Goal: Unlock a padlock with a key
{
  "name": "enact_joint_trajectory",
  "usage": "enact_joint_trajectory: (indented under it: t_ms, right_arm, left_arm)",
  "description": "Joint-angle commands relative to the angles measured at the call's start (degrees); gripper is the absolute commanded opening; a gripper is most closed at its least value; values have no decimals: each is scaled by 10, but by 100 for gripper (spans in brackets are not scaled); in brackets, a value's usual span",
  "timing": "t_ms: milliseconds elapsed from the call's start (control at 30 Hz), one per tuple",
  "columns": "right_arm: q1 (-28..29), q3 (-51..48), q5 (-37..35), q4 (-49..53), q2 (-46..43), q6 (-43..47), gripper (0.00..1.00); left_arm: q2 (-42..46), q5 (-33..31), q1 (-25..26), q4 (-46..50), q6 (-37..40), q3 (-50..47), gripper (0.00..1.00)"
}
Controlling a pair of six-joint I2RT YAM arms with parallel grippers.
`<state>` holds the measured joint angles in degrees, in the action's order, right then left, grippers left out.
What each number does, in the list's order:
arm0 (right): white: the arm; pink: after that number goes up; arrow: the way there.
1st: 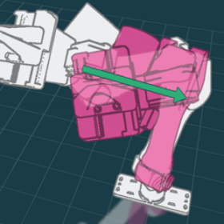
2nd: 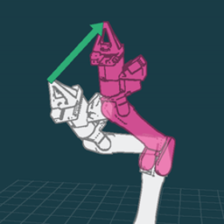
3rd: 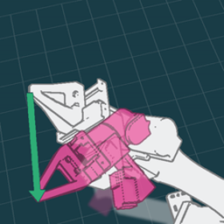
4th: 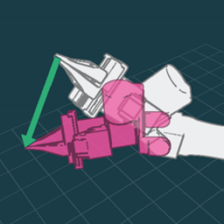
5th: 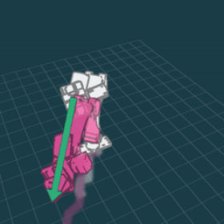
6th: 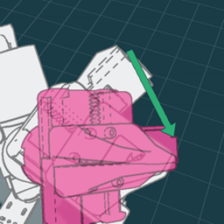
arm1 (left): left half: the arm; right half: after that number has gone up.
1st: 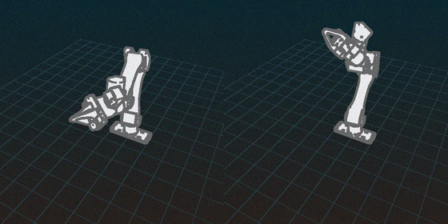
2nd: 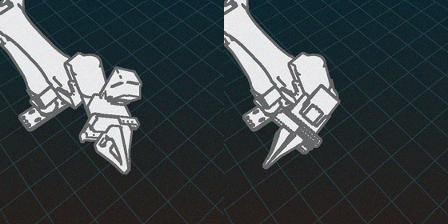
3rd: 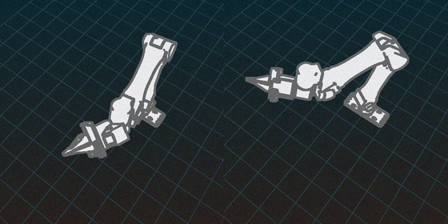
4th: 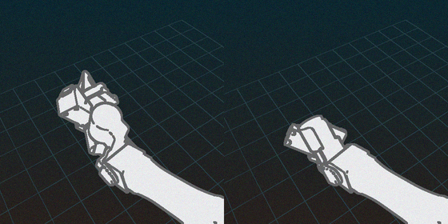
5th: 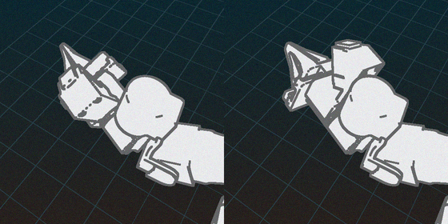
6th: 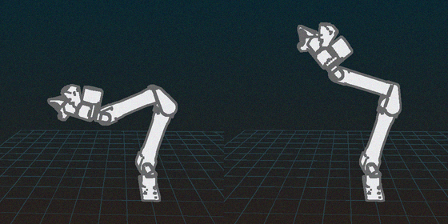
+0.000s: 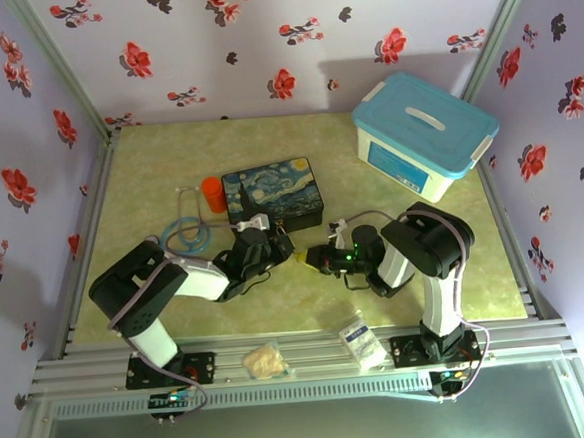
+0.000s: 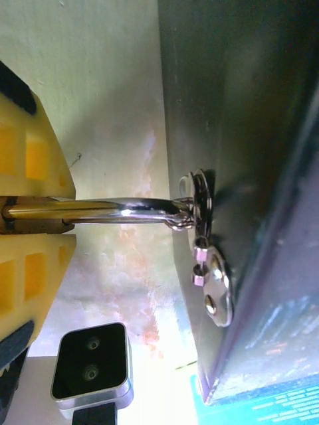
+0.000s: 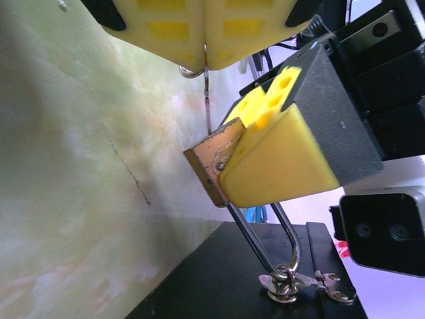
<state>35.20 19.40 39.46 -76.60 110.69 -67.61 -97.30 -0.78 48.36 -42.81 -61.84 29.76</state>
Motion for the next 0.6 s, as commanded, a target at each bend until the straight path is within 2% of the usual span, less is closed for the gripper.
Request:
enact_joint_trajectory:
  t_ms: [0,167,567]
  right_arm:
    - [-5,18,5,-27,-2,-21,0]
    - [-6,36,17,-28,17,-63,0]
    - [-44,29,39,-28,31,-58,0]
  left_arm:
    - [-15,32,2,-95,-24,-3,14]
    - [-21,39,2,-120,-27,-7,13]
    - [-36,41,2,-164,-46,-23,9]
